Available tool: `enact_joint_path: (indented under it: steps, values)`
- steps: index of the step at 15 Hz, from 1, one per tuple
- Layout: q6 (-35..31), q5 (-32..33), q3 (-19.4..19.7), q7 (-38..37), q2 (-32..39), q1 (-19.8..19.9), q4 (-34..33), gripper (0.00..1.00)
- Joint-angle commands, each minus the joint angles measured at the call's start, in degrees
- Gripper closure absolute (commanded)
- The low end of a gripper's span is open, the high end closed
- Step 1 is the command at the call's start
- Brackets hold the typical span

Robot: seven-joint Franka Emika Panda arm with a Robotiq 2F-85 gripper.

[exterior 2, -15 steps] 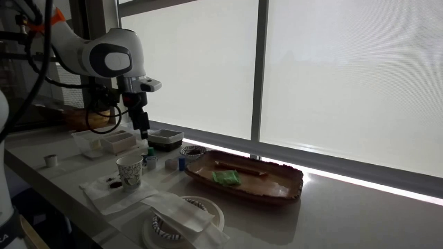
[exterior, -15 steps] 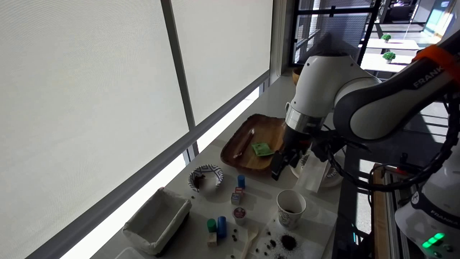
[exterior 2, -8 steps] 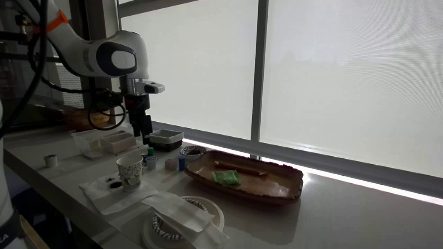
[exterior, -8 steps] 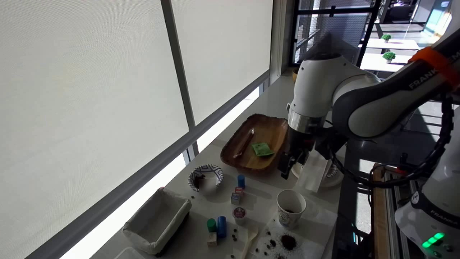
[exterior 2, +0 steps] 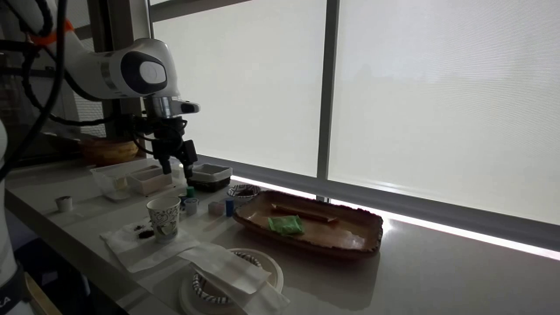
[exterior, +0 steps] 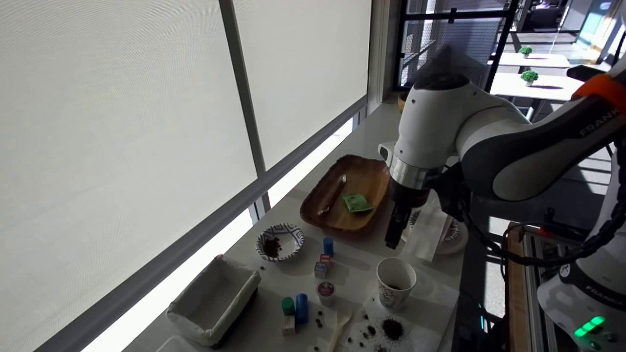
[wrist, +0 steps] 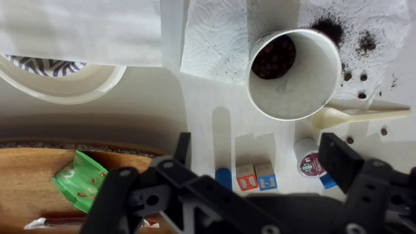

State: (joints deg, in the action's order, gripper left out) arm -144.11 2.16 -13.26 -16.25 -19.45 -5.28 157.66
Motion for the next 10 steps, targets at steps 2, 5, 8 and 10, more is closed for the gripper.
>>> enact_joint_path:
  steps: [2,5,8,10]
  values:
    - [-3.11,4.25,-0.04,6.69,2.79,-1.39,-0.07,0.00]
    - [-7.14,4.47,0.30,10.26,6.03,-2.54,-0.03,0.00]
    - [-9.82,5.78,0.30,11.50,9.04,-2.23,0.00,0.00]
    - [-8.94,6.76,0.65,11.42,10.16,-1.89,-0.02,0.00]
